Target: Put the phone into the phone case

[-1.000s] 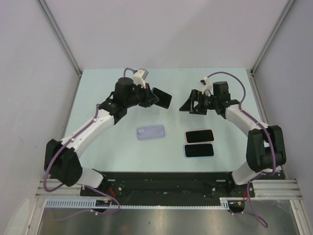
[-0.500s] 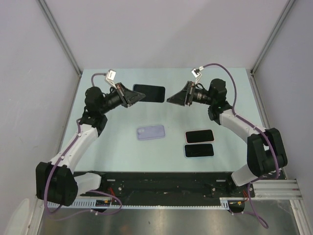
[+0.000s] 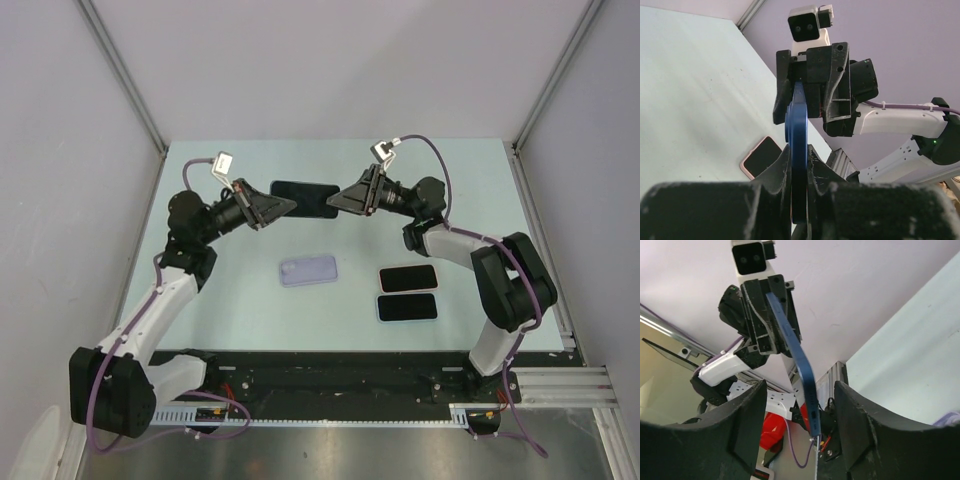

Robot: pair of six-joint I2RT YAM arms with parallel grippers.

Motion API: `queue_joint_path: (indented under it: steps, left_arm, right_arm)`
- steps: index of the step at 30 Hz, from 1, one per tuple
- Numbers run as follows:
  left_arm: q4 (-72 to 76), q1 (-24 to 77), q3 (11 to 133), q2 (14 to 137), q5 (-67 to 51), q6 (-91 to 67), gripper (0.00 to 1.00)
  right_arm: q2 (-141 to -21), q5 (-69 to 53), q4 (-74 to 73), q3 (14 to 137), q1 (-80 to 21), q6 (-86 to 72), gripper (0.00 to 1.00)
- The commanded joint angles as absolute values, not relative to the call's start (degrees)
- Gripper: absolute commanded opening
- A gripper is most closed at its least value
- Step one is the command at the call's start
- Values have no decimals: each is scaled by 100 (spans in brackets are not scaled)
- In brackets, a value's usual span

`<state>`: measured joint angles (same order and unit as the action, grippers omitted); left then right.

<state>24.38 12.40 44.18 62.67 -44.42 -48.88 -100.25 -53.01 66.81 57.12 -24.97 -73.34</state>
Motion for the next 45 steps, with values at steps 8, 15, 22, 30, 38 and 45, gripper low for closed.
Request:
queue_joint_path:
  steps: [8,15,22,30,38,45]
  left_arm:
    - [3023,1222,4386,6372,-4561,-5080,0]
    - [3032,1222,4421,6398,-4693,-4949,10]
    - [2980,1222,4228,6530,-4544,-4931,70]
    - [1682,1230,4297,6741,-3922,-4176,79]
    - [-1236,1222,4983,7768,-2321,-2751,79]
    - [-1652,1265,4834,8358,-1697,-2672,79]
  right_arm:
    - [-9791,-5501,6812,5766,-2566,-7348,22]
    - [-9371,-5538,5349,5766,-2566,-6332,0]
    - [-8631,-5037,2990,5854,-2347,-4757,0]
    - [-8025,-4466,731,5854,-1907,-3447,0]
    - [-8129,-4421,176,5854,-1819,-3032,0]
    - [-8516,-4500,167,5854,-1802,-3190,0]
